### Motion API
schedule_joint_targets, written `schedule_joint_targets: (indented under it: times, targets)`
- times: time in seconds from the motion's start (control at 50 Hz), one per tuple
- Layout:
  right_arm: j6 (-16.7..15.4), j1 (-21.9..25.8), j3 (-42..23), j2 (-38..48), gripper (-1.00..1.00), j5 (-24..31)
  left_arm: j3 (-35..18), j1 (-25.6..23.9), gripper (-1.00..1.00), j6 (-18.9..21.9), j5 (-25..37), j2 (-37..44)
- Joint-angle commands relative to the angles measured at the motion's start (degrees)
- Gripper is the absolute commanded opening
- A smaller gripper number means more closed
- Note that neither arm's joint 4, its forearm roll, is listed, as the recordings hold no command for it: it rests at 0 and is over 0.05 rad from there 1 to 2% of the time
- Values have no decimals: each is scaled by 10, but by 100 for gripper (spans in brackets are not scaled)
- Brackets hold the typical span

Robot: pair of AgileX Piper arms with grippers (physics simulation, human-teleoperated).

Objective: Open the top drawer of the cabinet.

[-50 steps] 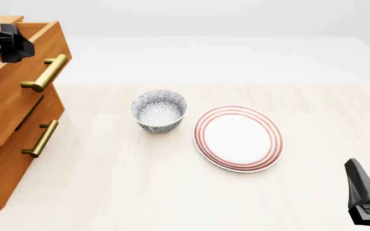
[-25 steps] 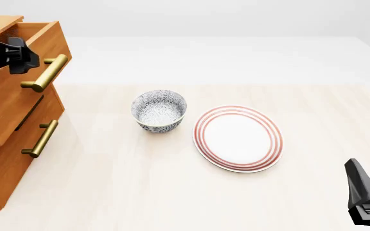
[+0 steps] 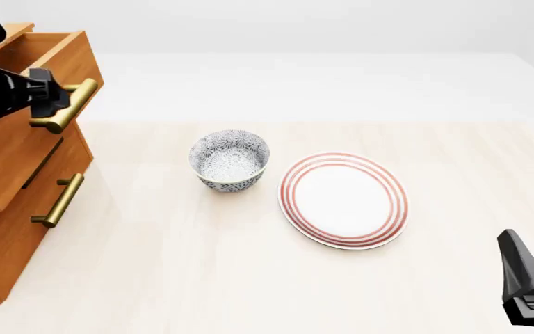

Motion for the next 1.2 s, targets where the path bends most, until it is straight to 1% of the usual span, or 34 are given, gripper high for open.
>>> schedule_joint_targets:
  times: [0.02, 0.1, 0.16, 0.18, 0.34, 0.54, 0.84, 1.2]
  targets:
    - [0, 0, 0, -1, 100, 1, 4, -21, 100, -14, -2, 9]
    - [0, 0, 0, -1, 100, 1, -1, -50, 100, -19, 6, 12]
    - [0, 0, 0, -1, 100, 1, -3, -51, 100, -17, 10, 11]
    - [0, 0, 0, -1, 100, 1, -6, -60, 100, -18, 15, 12]
    - [0, 0, 0, -1, 100, 1, -8, -81, 100, -15, 19, 11]
    - [0, 0, 0, -1, 100, 1, 6, -87, 100, -12, 17, 1]
    - [0, 0, 0, -1, 100, 1, 0, -105, 100, -2, 24, 3]
    - [0, 0, 0, -1, 100, 1, -9, -138, 100, -4, 26, 17]
